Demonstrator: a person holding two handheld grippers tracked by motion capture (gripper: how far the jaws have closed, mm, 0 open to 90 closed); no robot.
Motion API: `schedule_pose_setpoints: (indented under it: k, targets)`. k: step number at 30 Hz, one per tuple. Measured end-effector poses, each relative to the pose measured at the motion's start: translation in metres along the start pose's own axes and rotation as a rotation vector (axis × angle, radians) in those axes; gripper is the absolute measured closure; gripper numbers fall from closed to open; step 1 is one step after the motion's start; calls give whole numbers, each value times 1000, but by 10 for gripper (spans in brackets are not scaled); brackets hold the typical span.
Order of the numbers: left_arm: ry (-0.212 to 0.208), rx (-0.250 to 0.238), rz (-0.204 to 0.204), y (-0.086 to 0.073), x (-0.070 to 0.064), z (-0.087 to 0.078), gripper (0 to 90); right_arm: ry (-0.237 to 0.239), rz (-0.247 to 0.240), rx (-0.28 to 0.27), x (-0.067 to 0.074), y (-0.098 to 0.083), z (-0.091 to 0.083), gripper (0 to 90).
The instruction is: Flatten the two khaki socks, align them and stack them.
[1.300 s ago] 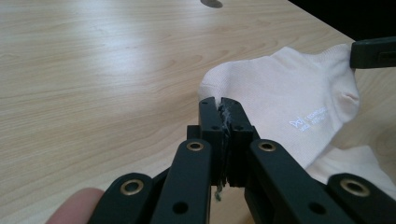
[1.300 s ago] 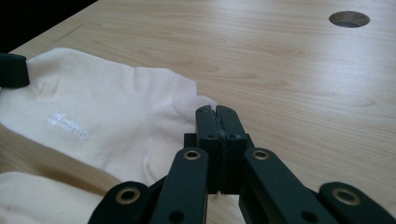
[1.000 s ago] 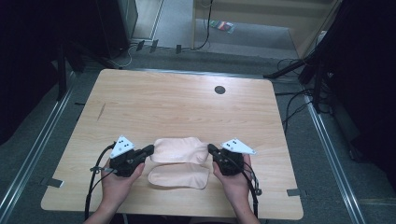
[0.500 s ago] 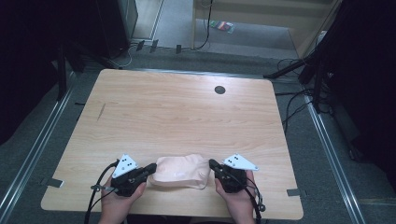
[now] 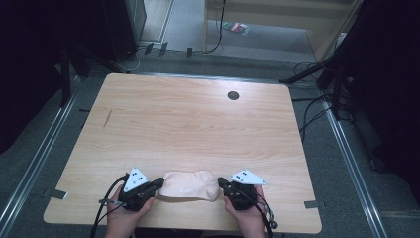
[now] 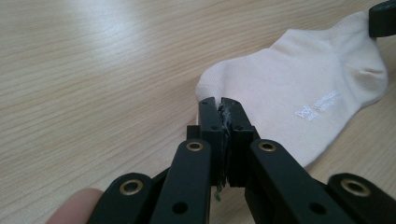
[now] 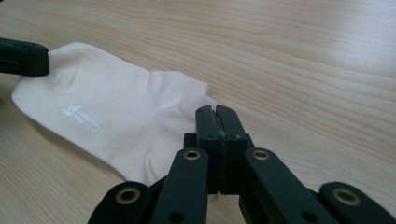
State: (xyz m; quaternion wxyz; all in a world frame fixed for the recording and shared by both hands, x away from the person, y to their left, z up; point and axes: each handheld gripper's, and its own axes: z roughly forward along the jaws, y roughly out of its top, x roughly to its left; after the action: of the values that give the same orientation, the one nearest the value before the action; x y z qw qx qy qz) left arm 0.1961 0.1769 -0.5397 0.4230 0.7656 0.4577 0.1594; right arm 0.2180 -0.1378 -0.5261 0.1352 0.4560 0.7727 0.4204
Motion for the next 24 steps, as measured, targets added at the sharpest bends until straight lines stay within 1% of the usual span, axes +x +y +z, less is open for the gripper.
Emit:
schedule_pose_setpoints:
  k: [1,3,9,11,14,17,22,24]
  targets:
    - [-2,6,-6,-1,1,3,896,-7,-4,6,0,-1,1,900]
    - [2,10,-4,-1,1,5,896,-6,-6,17,-1,-2,3,900]
    - [-5,28,0,-4,1,7,895,-9,-16,48,-1,-6,7,900]
    - [-3,33,0,-5,0,7,894,-10,-12,58,-1,-7,9,900]
    - [7,42,14,-6,0,9,893,-14,-13,70,-2,-9,13,900]
    - [12,43,16,-6,-1,9,893,-18,-23,72,-2,-10,15,900]
    - [19,41,14,-6,0,10,890,-20,-27,69,-2,-11,15,900]
    - [10,36,10,-7,1,10,872,-18,-20,69,-2,-11,15,899]
